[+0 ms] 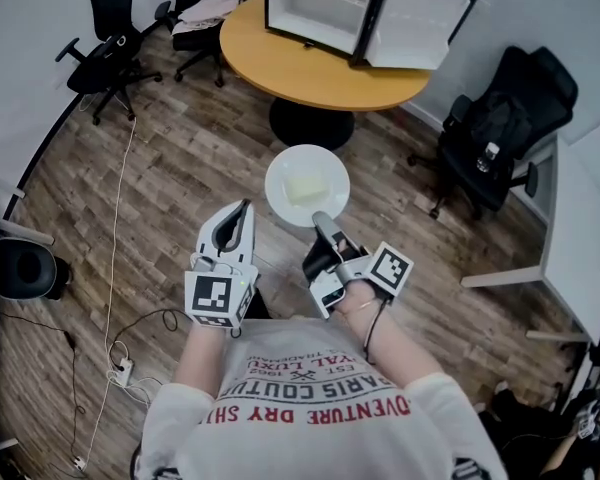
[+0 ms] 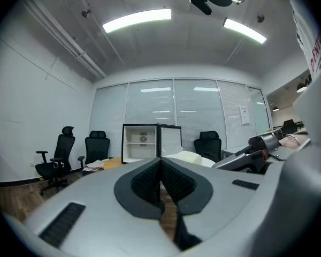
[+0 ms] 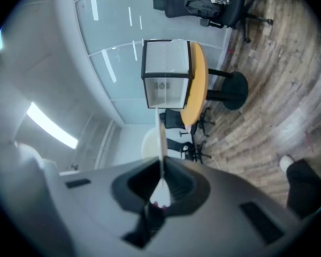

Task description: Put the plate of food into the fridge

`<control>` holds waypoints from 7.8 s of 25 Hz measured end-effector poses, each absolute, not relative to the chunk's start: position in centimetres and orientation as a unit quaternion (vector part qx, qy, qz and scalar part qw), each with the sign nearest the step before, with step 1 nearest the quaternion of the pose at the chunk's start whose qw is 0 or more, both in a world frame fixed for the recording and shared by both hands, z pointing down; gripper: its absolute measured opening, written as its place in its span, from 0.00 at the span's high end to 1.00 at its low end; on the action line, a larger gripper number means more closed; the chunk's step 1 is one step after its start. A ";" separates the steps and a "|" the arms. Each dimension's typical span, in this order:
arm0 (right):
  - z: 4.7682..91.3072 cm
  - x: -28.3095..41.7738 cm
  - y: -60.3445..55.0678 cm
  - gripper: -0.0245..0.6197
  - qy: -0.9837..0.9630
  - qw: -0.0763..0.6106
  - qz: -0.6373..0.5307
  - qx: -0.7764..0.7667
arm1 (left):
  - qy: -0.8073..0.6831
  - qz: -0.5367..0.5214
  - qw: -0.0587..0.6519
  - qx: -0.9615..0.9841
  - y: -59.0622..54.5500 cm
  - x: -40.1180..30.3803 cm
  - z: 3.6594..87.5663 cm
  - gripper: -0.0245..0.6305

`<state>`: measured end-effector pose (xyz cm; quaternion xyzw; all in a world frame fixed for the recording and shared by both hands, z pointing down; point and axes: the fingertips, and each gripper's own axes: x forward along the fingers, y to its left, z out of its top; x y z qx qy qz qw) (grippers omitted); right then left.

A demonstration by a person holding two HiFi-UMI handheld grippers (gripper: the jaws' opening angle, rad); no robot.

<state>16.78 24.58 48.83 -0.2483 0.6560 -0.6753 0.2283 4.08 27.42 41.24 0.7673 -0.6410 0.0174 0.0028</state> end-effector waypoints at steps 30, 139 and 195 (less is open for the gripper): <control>48.3 -5.4 7.6 0.90 0.604 0.314 -0.657 -0.325 | -0.548 0.025 0.023 0.836 8.4 -18.7 41.3 0.91; 48.7 0.9 -48.9 0.62 0.557 0.385 -0.532 -0.509 | -0.368 0.040 0.020 0.929 -51.0 -12.4 43.3 0.91; 42.3 -0.5 -35.9 0.92 0.806 -0.052 -0.027 -0.590 | -0.399 0.037 0.045 0.915 -39.2 -11.0 43.1 0.91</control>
